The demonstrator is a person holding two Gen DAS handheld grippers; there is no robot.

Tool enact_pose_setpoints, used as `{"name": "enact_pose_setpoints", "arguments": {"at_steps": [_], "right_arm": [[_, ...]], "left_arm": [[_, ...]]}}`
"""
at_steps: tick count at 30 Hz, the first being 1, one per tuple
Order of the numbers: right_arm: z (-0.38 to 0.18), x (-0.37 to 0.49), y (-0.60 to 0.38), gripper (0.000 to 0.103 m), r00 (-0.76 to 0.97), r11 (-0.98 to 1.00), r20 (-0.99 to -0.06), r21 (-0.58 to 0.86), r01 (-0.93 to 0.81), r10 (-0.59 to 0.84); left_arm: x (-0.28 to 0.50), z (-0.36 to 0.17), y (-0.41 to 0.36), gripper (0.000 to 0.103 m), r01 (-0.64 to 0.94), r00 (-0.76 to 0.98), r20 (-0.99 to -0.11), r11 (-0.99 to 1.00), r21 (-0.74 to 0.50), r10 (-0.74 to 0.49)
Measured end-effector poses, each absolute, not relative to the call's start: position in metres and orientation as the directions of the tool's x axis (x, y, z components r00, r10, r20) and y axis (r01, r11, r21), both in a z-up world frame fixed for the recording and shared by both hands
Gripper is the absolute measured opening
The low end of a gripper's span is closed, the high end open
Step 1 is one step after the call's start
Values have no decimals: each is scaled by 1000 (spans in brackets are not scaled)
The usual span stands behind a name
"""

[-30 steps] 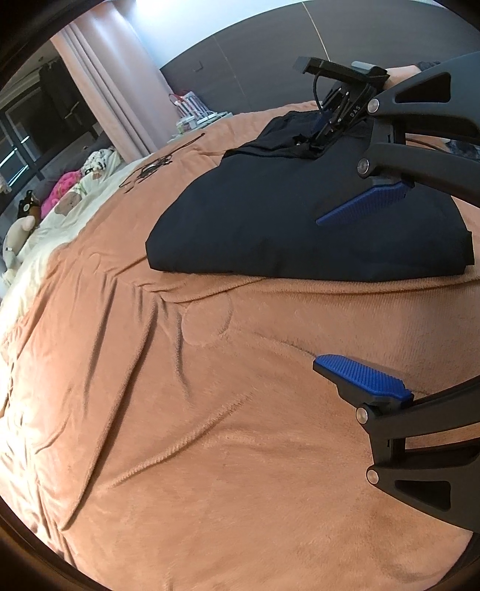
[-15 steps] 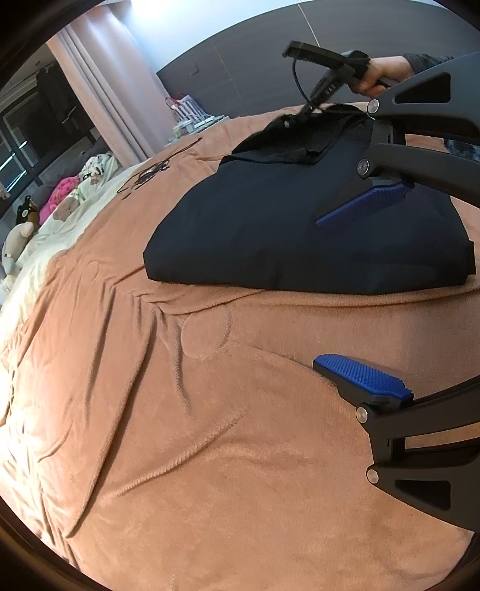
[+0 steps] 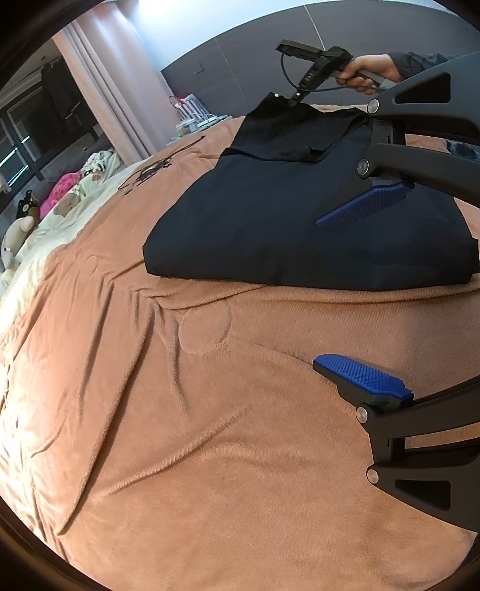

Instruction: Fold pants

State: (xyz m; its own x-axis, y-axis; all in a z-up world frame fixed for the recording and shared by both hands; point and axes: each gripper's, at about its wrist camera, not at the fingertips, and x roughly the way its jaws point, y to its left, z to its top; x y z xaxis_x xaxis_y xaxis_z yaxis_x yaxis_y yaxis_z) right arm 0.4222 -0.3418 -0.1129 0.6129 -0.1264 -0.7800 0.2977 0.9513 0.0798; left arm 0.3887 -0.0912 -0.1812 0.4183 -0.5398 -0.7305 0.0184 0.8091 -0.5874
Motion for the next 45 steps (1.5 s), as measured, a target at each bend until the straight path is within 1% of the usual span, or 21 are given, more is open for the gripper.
{"name": "enact_pose_setpoints", "arguments": {"at_steps": [3,4,5,6,7,9,14,18,19,22,23,25,29,39,45], "right_arm": [[-117,426,-360,6,612,933,-784,136,334,-105],[-118,424,-363,15,610,928,-785,140,345,-109],[-119,423,-367,31,607,924,-787,143,356,-112],[-120,420,-369,41,609,922,-786,155,355,-102],[-121,417,-375,52,614,922,-785,168,349,-89],[-124,411,-378,53,612,922,-787,172,347,-84],[-140,401,-389,53,583,914,-812,231,332,-7],[-154,407,-393,51,543,922,-839,226,315,20],[-156,408,-392,46,536,925,-844,220,311,20],[-159,414,-389,17,505,933,-863,186,310,4],[-158,414,-388,9,494,936,-869,160,312,-17],[-154,414,-388,1,499,942,-867,157,297,-13],[-139,408,-381,1,513,946,-856,115,304,-61],[-125,376,-381,1,493,929,-862,79,361,-119],[-114,361,-385,1,493,911,-859,87,404,-136]], "left_arm": [[389,-183,-92,73,14,411,-731,806,-592,-544],[388,-183,-92,73,15,409,-731,805,-593,-547],[388,-183,-92,73,18,408,-730,804,-594,-548],[388,-183,-93,73,20,408,-730,805,-593,-548],[388,-183,-93,73,21,408,-731,806,-592,-548],[388,-184,-93,73,18,406,-729,803,-596,-551],[387,-185,-97,73,21,398,-729,800,-600,-557],[386,-184,-100,73,27,394,-729,800,-599,-559],[386,-184,-101,73,28,393,-729,800,-600,-560],[385,-186,-104,73,30,384,-730,798,-602,-565],[384,-187,-105,73,32,380,-731,798,-602,-567],[384,-189,-108,73,31,368,-738,801,-598,-565],[382,-190,-115,73,43,348,-745,804,-594,-569],[383,-192,-130,73,79,313,-752,805,-588,-580],[381,-191,-138,73,101,301,-759,811,-576,-577]]}}
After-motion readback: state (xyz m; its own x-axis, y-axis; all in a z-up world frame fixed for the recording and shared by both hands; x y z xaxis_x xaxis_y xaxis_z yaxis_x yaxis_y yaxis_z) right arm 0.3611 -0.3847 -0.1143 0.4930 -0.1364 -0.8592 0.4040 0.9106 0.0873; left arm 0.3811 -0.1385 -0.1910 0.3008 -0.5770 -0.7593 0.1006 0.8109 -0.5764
